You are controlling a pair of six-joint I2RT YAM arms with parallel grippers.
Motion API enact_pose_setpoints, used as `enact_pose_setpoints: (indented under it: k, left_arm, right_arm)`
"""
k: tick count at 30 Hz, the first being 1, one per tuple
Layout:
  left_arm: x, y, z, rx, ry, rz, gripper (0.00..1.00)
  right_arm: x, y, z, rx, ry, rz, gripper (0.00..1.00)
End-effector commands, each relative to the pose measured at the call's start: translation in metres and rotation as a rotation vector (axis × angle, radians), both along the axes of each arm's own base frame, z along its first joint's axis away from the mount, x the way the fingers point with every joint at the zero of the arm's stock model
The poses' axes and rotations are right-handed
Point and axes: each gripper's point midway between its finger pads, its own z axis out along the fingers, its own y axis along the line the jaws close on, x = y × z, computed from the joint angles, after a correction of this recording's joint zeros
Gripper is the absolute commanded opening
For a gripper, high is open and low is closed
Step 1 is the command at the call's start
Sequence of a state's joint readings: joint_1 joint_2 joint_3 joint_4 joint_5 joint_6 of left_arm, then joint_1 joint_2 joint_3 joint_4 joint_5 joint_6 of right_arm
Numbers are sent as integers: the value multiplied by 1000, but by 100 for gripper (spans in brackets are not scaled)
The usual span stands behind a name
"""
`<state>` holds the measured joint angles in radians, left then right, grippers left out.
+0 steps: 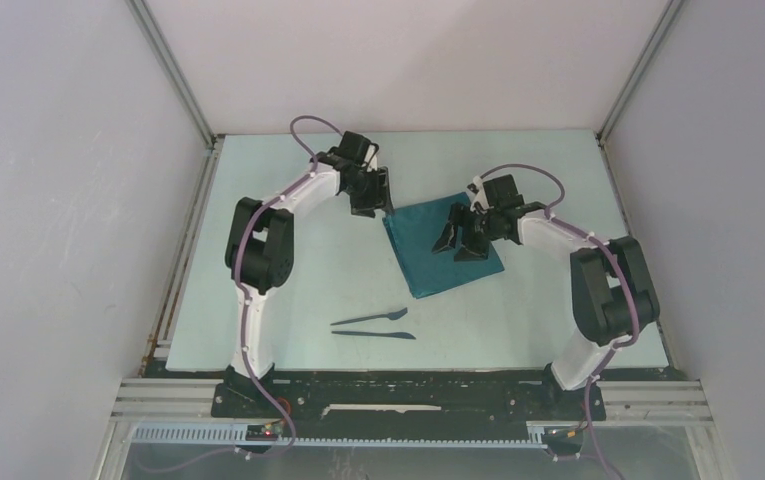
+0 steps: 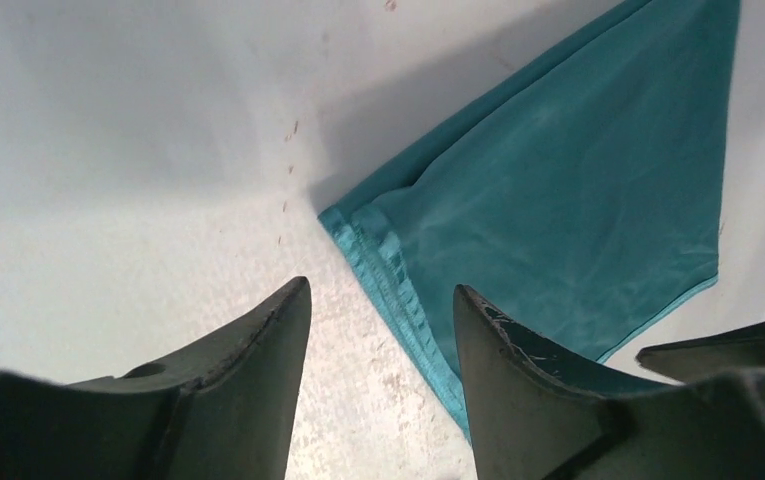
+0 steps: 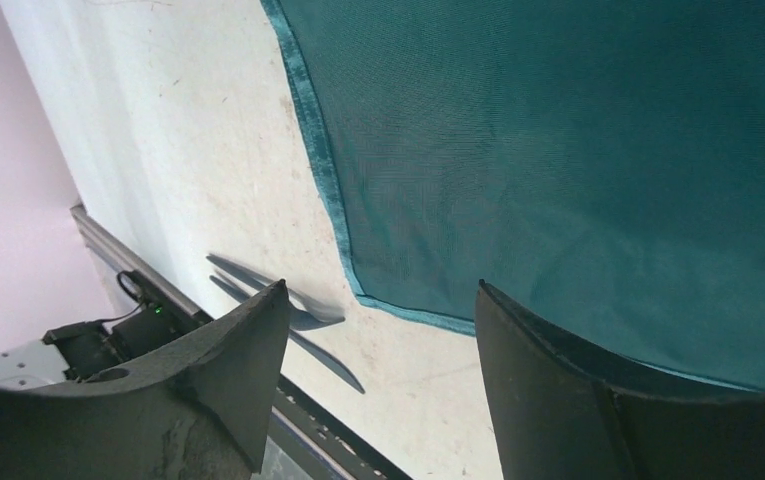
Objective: Fold the napkin into a case and place the utensils inside
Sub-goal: Smooth out the square-folded napkin at the center of the board.
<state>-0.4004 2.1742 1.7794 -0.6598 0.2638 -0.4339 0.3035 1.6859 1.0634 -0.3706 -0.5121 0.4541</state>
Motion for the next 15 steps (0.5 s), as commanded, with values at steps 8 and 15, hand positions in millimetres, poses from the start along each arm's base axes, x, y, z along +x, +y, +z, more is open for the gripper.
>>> enact_pose_setpoints:
  k: [8, 15]
  left_arm:
    - [33, -21, 22, -83, -118, -90, 59]
    - [33, -24, 11, -93, -91, -94, 53]
  right_arm:
    - [3, 39, 12, 146, 5, 63, 75]
    - [-3, 60, 0, 165, 35, 107, 75]
